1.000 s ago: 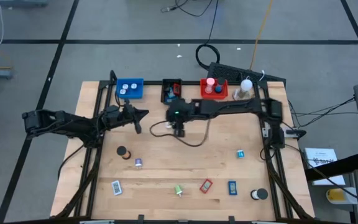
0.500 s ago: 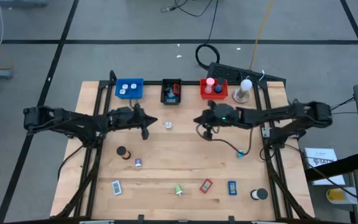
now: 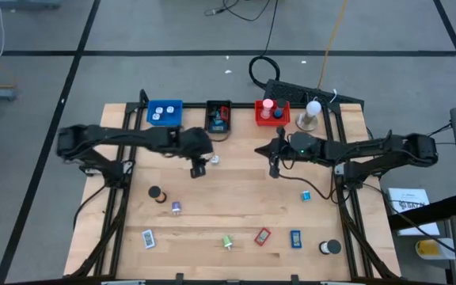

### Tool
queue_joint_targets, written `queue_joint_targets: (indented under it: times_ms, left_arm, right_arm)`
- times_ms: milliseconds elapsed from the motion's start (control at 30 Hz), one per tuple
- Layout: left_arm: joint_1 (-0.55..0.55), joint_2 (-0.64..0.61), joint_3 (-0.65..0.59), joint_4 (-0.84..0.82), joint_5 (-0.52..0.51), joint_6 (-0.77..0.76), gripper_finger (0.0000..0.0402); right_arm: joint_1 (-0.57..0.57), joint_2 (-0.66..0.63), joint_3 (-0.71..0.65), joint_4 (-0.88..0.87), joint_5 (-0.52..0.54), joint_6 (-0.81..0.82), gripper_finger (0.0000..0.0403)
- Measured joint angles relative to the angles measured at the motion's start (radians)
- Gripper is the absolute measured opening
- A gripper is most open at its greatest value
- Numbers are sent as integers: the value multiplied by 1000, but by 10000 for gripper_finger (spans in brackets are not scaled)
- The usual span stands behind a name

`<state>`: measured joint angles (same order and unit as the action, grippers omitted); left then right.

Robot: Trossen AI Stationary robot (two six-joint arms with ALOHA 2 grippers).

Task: Pick & Place Office items
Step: Put the top green charger adapter into the blue bin

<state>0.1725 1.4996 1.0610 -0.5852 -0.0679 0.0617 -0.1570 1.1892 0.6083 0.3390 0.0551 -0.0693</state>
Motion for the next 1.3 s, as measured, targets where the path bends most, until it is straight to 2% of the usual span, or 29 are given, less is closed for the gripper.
queue_joint_targets:
  times_ms: [200, 400, 767, 1067, 1300]
  left_arm:
    - [24, 184, 207, -170, 25, 156, 274]
    - [35, 281, 276, -162, 67, 277, 300]
    - [43, 375, 274, -100, 67, 300, 279]
    - [58, 427, 274, -109, 59, 302, 276]
    - [65, 427, 274, -139, 59, 292, 233]
  right_arm:
    - [0, 0, 0, -18, 0, -2, 1]
    - [0, 0, 0, -23, 0, -18, 1]
    - [0, 0, 0, -20, 0, -24, 1]
    - [0, 1, 0, -18, -3, -25, 1]
    - [0, 1, 0, -18, -4, -25, 1]
